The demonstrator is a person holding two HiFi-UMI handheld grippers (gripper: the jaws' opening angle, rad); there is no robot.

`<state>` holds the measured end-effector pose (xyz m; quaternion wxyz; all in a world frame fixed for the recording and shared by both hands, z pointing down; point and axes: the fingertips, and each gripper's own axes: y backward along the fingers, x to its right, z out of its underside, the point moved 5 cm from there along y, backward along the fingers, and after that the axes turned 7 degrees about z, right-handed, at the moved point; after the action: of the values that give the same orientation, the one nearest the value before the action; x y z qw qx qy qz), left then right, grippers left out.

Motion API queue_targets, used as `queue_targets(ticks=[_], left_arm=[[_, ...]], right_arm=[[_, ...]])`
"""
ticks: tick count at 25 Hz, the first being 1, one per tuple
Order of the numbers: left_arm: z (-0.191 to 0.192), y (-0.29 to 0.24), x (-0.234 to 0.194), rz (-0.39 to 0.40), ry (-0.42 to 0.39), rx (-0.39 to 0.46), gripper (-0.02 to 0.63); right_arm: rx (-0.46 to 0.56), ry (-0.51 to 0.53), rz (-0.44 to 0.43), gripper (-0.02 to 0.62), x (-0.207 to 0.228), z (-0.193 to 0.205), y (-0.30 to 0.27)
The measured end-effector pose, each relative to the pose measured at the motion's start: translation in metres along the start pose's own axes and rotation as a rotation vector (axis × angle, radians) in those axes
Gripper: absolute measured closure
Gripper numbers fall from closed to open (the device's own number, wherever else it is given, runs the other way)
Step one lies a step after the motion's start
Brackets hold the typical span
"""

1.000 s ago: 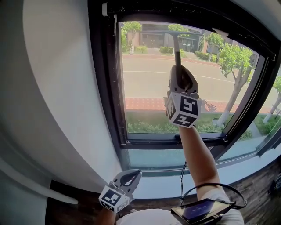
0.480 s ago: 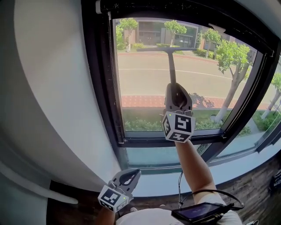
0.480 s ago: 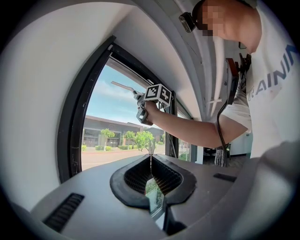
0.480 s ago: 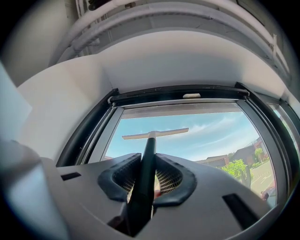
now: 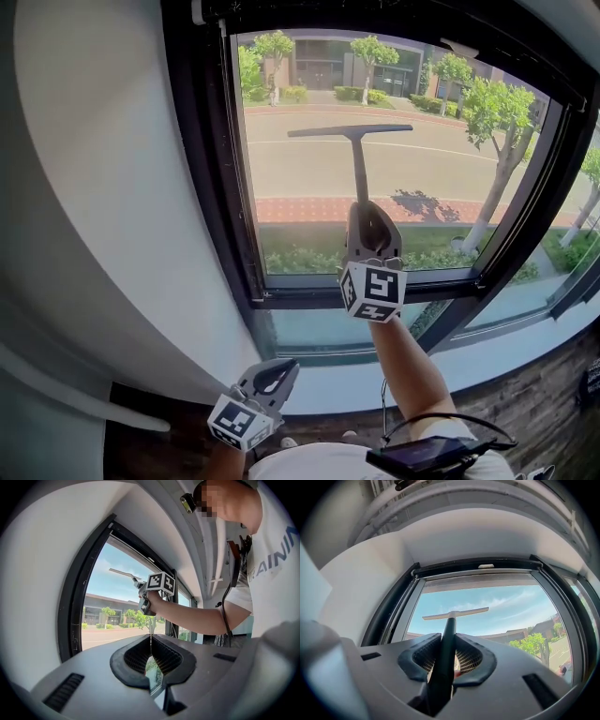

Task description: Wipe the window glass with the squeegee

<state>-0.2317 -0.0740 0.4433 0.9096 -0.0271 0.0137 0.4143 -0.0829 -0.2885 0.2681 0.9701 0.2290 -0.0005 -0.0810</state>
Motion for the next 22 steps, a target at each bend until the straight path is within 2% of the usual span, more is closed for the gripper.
queue_targets(ticks=[22], left_arm=[[0.009, 0.003, 0.008, -0.006, 0.012, -0.039, 0.584]], right_arm=[[-0.176, -0.085, 0.047, 0.495, 0.0, 0.088, 0.063]])
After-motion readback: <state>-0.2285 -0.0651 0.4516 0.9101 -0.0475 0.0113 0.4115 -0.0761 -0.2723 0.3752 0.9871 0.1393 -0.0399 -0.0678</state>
